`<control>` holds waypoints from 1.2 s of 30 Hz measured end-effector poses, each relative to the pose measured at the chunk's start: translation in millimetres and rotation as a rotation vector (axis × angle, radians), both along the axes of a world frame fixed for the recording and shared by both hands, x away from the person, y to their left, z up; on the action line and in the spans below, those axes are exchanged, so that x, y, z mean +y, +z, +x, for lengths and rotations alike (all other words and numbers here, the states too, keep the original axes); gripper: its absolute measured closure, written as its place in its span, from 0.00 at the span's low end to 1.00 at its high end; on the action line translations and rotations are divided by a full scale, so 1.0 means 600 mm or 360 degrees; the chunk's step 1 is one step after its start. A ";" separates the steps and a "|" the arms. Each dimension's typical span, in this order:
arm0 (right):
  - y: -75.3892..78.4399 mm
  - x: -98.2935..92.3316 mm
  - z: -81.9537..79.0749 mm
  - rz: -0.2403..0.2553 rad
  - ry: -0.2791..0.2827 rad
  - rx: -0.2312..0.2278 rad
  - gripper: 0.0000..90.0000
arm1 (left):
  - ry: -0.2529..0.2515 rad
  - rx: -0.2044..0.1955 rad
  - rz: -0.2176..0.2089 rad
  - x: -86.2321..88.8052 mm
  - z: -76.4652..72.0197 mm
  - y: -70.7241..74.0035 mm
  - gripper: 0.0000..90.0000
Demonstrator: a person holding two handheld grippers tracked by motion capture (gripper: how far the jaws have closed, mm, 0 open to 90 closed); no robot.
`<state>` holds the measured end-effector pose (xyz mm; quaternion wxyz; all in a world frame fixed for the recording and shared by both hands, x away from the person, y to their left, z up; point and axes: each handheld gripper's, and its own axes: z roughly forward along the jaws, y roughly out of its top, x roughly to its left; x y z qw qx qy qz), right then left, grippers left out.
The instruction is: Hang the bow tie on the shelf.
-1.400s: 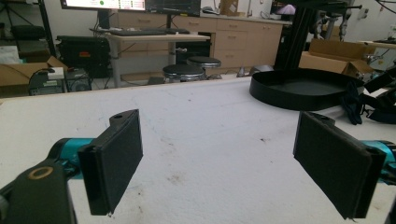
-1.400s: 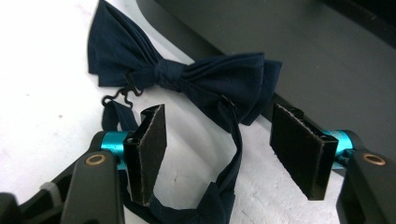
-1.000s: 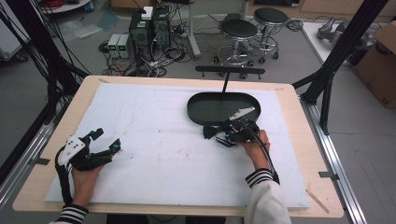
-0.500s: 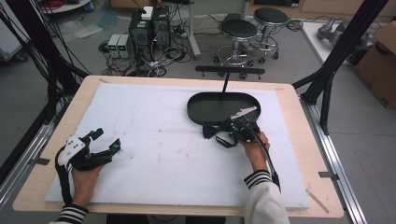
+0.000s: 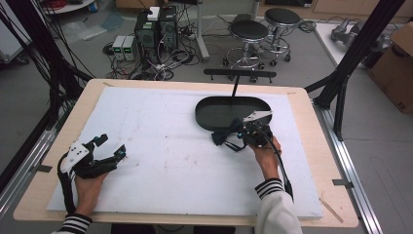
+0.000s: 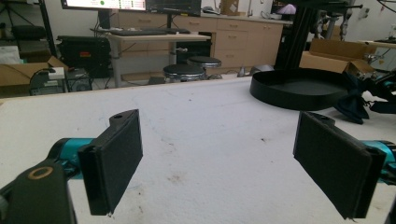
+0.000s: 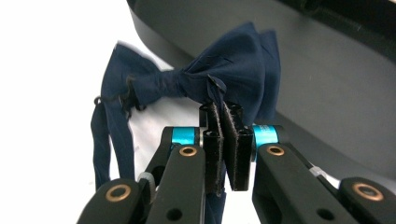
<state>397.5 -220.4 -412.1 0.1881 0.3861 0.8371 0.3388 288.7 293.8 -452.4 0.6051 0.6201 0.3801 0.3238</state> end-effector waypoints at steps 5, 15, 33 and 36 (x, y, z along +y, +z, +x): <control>0.013 0.000 -0.006 0.0085 0.0018 -0.0074 0.96 | 0.0000 -0.0001 0.0001 0.000 0.000 0.000 0.18; 0.036 -0.002 -0.019 0.0156 0.0012 -0.0228 0.96 | 0.0000 -0.0001 0.0002 0.000 0.000 0.000 0.18; 0.078 0.000 -0.023 0.0270 -0.0043 -0.0437 0.96 | 0.0002 0.0001 0.0000 0.000 0.000 0.000 0.18; 0.090 0.004 -0.020 0.0316 -0.0057 -0.0472 0.96 | 0.0001 0.0000 0.0000 0.000 0.000 0.000 0.18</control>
